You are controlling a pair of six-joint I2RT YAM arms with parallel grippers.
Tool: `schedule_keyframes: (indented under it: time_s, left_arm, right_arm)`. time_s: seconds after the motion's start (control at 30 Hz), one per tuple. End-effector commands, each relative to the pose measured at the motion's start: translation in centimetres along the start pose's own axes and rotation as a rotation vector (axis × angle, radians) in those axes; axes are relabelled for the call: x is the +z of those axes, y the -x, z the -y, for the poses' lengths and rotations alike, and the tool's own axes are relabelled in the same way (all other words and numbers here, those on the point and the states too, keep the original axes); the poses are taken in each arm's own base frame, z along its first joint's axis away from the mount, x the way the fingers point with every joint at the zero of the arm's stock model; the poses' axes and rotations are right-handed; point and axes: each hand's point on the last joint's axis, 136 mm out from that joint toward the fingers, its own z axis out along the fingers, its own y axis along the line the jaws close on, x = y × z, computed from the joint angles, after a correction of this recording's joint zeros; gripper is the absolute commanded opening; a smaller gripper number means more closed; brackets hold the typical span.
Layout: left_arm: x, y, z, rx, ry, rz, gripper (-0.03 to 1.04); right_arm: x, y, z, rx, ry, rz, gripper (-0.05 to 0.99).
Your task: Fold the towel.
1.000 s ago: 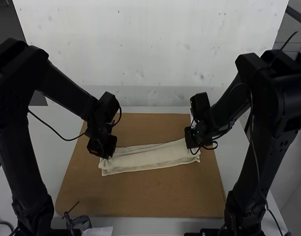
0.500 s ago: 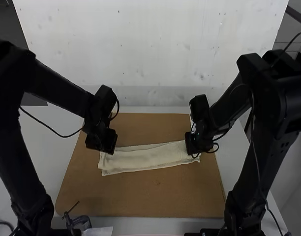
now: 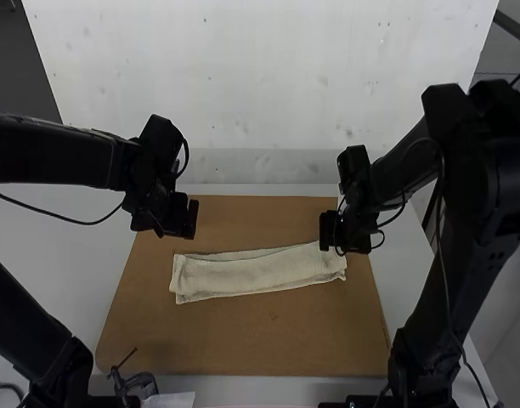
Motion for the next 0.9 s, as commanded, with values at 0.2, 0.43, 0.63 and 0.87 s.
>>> schedule_keyframes:
  time_s: [0.2, 0.43, 0.63, 0.87]
  left_arm:
    - [-0.6, 0.8, -0.1, 0.003, -0.001, 0.030, 0.98]
    - [-0.4, 0.3, -0.6, 0.001, 0.008, 0.017, 0.98]
    - [-0.3, 0.2, -0.7, 0.002, 0.008, 0.013, 0.97]
    - [-0.2, -0.2, -0.8, 0.002, 0.011, 0.007, 0.97]
  right_arm:
    - [3.6, -0.4, 0.6, 0.092, -0.021, -0.094, 0.76]
    - [4.8, -1.8, 1.2, 0.088, -0.058, -0.138, 0.34]
    - [4.9, -2.0, 1.7, 0.083, -0.077, -0.144, 0.02]
    - [3.0, -0.6, 5.0, 0.099, -0.106, -0.102, 0.02]
